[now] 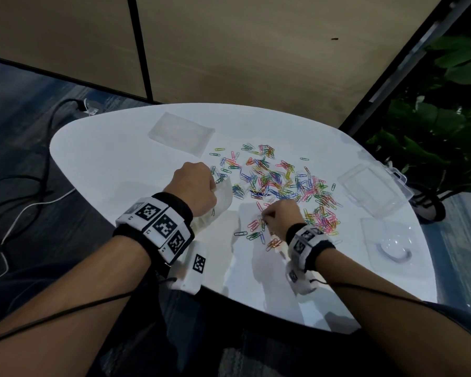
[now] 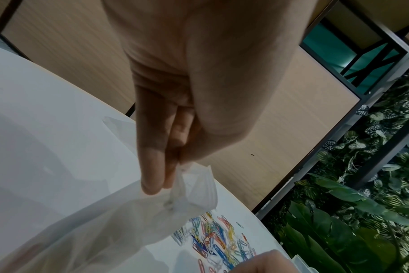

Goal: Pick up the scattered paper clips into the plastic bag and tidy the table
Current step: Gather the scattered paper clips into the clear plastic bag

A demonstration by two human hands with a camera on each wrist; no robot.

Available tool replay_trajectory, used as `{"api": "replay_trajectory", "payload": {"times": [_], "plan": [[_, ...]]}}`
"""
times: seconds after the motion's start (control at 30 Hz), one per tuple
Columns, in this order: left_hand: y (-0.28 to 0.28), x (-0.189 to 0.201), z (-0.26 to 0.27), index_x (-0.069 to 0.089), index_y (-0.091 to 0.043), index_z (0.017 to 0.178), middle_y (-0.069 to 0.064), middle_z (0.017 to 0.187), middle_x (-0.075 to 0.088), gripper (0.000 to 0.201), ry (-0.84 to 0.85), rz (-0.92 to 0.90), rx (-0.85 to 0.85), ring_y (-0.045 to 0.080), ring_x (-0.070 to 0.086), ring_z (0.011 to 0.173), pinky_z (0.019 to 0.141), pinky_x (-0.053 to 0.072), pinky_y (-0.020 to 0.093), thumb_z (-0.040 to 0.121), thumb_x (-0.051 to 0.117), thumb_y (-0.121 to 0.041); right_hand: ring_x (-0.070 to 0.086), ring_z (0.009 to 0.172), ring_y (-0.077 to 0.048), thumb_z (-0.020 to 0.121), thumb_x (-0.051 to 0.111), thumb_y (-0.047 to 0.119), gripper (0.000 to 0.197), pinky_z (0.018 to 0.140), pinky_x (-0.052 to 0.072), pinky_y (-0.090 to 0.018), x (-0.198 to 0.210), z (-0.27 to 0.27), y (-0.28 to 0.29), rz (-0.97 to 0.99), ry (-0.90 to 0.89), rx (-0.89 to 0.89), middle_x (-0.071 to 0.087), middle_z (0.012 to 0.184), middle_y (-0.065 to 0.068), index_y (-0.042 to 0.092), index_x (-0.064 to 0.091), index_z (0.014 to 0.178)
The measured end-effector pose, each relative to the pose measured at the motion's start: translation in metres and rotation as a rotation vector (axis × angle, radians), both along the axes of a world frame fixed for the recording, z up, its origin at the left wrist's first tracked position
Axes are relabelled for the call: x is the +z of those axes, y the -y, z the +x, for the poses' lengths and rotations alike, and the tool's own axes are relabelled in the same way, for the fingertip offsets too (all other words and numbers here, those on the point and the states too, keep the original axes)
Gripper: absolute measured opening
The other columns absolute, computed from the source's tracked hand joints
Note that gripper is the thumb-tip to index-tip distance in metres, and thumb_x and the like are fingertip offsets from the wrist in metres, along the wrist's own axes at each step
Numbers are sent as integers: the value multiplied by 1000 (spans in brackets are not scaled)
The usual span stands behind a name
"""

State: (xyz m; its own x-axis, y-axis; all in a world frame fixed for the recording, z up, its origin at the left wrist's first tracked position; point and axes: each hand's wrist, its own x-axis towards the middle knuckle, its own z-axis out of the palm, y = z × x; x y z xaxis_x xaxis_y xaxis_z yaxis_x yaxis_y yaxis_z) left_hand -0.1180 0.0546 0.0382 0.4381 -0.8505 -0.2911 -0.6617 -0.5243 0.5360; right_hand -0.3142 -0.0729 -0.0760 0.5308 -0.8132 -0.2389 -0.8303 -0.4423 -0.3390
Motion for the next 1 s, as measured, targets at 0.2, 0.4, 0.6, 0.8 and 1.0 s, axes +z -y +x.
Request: {"api": "replay_trajectory", "payload": {"times": [0.2, 0.4, 0.6, 0.8, 1.0], "plan": [[2, -2, 0, 75, -13, 90, 5, 72, 64, 24, -3, -1, -7, 30, 71, 82, 82, 60, 35, 80, 55, -6, 70, 82, -28, 81, 74, 0, 17, 77, 60, -31, 55, 15, 6, 767, 796, -495, 74, 88, -17, -7, 72, 96], [2, -4, -6, 75, -13, 95, 12, 89, 72, 21, -38, -38, 17, 32, 72, 85, 84, 60, 37, 83, 58, -9, 71, 84, -15, 92, 57, -3, 14, 72, 57, -18, 94, 44, -25, 1261, 919, -420, 72, 91, -12, -10, 65, 101], [1, -4, -14, 77, -14, 88, 9, 79, 71, 15, -65, -67, -11, 28, 72, 81, 81, 60, 36, 80, 64, -10, 72, 76, -20, 91, 57, -7, 22, 70, 60, -22, 84, 59, -41, 1119, 857, -488, 68, 98, -23, -20, 61, 109], [0, -8, -21, 77, -13, 86, 7, 75, 64, 18, -44, -78, -45, 28, 71, 81, 78, 60, 35, 78, 61, -9, 68, 80, -26, 78, 62, -3, 17, 79, 60, -34, 70, 65, -48, 709, 561, -247, 72, 92, -20, -2, 72, 93], [1, -4, -14, 79, -14, 89, 10, 88, 72, 24, -18, -103, -16, 28, 69, 82, 75, 57, 30, 80, 58, -7, 60, 63, 2, 92, 53, 11, 25, 67, 47, -19, 87, 61, -48, 356, 310, 177, 66, 72, 12, 28, 72, 85]]}}
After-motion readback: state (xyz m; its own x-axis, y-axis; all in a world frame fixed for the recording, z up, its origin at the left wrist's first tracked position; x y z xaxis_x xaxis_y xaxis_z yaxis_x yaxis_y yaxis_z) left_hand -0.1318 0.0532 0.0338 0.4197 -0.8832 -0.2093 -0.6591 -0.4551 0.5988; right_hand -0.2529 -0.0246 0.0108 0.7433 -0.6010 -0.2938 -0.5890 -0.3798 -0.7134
